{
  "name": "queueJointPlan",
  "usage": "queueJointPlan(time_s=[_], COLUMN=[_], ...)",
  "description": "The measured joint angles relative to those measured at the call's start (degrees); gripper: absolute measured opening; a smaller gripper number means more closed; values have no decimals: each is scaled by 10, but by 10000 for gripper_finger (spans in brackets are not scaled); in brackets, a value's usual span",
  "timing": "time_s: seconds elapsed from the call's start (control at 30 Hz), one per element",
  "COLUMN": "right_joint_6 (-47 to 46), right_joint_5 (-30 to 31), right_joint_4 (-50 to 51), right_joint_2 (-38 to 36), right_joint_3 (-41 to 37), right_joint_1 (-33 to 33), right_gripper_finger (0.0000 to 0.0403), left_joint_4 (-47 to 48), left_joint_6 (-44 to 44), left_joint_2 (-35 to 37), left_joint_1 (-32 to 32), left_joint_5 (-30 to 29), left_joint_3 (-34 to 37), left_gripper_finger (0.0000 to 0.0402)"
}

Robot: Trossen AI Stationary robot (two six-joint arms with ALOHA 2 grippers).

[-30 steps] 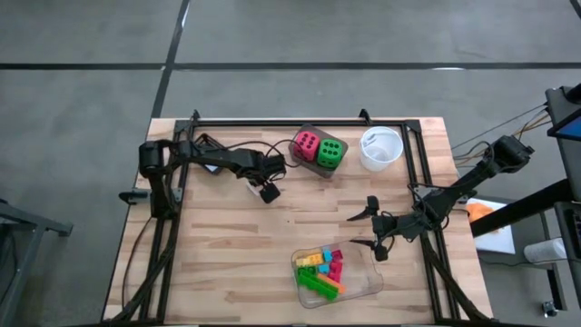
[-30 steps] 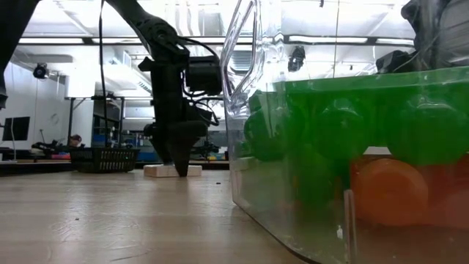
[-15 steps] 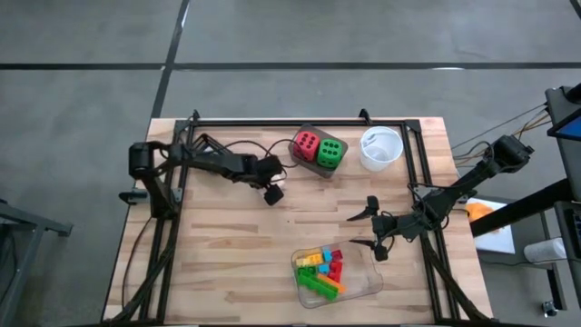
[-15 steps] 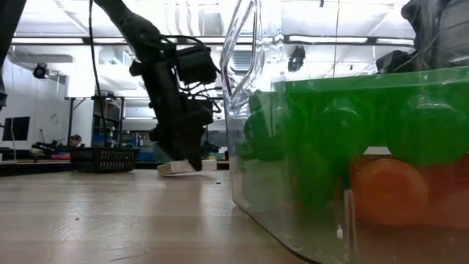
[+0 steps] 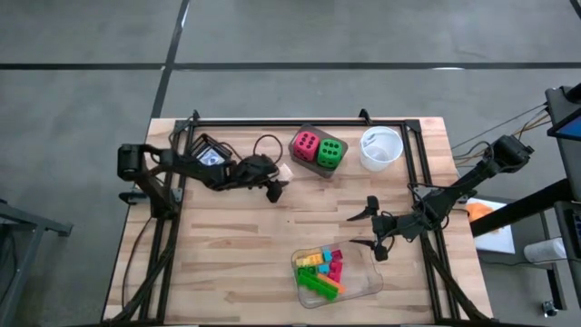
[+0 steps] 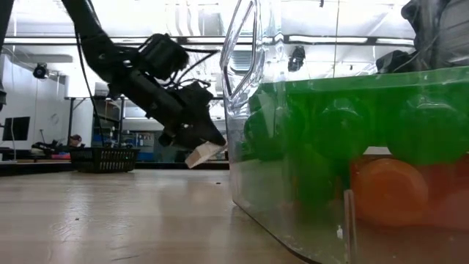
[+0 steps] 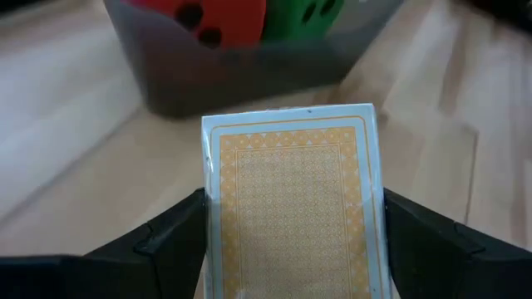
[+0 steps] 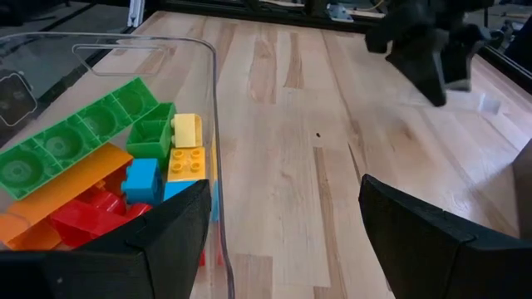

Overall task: Pick & Place Toys
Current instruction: Put the yellow deck of cards into the top left black bin

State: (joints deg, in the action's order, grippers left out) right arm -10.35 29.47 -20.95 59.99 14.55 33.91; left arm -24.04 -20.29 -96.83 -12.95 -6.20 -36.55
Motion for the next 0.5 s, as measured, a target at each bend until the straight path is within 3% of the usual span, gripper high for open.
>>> queueJointPlan(time_s=[0.2, 0.5], right_joint_6=[0, 0], right_joint_5=[0, 0], right_joint_4=[0, 0], right_joint_2=[0, 0], right_joint_3=[0, 0], right_joint_1=[0, 0], right_gripper_finger=[301, 301], left_joint_4=[-74, -140], left_joint_6=[4, 29], left_joint_2=[34, 126], left_joint_1=[5, 56], left_joint_5=[-28, -211], left_joint_3=[41, 91], left_gripper_finger=[293, 293])
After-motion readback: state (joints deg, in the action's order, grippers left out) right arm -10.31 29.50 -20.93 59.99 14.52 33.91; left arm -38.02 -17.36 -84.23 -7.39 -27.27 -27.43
